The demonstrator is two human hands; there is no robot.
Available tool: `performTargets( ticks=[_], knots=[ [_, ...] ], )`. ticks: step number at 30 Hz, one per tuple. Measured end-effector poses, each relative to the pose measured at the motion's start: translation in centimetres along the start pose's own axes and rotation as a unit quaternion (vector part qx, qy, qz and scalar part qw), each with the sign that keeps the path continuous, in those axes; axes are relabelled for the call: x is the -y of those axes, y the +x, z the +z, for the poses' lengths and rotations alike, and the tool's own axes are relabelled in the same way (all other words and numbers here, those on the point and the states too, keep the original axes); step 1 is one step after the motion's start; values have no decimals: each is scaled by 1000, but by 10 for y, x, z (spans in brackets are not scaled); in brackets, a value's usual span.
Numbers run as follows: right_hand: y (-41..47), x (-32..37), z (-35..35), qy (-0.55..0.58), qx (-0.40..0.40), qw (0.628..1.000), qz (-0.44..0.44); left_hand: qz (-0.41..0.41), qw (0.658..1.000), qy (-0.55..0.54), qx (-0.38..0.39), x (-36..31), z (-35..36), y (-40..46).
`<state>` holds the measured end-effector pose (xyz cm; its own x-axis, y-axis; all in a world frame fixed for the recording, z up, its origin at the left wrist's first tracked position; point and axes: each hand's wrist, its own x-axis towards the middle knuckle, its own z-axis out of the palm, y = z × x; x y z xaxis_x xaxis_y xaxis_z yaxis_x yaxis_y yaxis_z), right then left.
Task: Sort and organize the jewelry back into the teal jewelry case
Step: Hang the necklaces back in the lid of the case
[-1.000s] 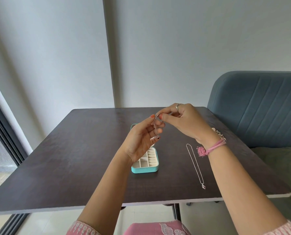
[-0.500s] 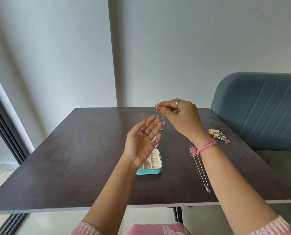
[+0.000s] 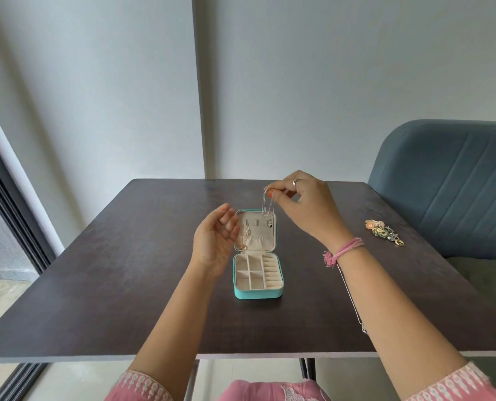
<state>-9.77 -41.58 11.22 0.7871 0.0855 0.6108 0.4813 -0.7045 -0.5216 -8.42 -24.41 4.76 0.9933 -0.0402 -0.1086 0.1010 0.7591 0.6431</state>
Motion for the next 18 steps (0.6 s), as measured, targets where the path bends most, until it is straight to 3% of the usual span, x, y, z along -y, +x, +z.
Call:
performTargets(
  ticks=[9, 18],
  knots=[
    [-2, -22, 23, -39, 47, 998, 20, 42, 985, 147, -82, 16, -38, 41],
    [-5, -45, 50, -59, 81, 994, 30, 4, 957, 289, -38, 35, -49, 67]
  ],
)
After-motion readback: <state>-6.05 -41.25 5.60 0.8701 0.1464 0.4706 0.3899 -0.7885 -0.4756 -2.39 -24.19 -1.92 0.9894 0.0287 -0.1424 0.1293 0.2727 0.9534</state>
